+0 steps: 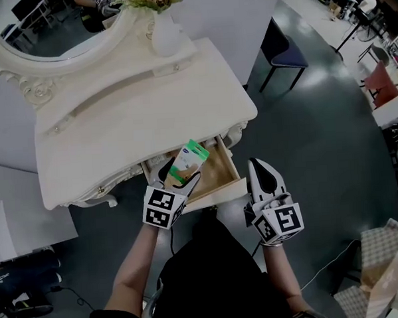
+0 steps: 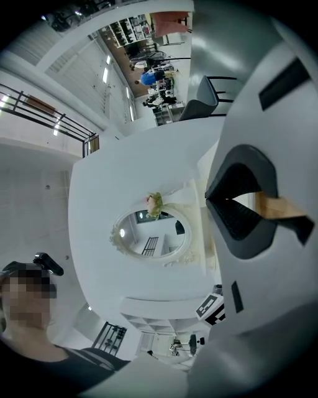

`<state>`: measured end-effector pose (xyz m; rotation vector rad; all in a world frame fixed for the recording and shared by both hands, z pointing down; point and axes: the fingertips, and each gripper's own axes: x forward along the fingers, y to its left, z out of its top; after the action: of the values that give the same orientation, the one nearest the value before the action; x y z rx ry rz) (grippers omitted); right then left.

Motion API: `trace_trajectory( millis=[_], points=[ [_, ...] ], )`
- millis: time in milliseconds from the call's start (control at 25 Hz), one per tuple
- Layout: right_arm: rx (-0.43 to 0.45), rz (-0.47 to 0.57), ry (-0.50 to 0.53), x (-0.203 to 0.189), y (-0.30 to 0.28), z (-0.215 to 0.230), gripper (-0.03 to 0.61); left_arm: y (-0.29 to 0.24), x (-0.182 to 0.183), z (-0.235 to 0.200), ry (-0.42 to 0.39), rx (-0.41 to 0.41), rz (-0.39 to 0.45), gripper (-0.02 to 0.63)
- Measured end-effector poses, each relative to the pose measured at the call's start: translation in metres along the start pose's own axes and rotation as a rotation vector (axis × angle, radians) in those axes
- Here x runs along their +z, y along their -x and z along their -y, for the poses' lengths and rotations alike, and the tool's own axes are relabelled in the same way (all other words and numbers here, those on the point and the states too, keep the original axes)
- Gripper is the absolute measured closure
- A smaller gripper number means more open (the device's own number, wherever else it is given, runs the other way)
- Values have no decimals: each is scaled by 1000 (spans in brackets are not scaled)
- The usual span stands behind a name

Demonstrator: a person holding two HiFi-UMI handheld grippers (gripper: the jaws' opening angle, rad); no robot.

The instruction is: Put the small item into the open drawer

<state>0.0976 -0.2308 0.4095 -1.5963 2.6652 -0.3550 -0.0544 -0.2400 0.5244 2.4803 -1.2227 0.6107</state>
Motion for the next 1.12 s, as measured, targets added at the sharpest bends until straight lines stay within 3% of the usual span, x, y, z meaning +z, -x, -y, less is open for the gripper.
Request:
trace_trajectory(
  millis=[160,480,800,1120],
  points=[
    [-16,-8,-11,-4,0,10,581,-24,-13,13,-70,-74,-74,256],
    [-44,-30,-26,-13,0,23,581,-59,-48,24,-134,-189,-236,255],
    [-65,-54,-36,-21,-1,29,581,-86,-84,23,-191,-258,-370,255],
    [-79,-68,-40,-25,-5,33,581,-108,-105,25,-252,-302,-446,255]
  ],
)
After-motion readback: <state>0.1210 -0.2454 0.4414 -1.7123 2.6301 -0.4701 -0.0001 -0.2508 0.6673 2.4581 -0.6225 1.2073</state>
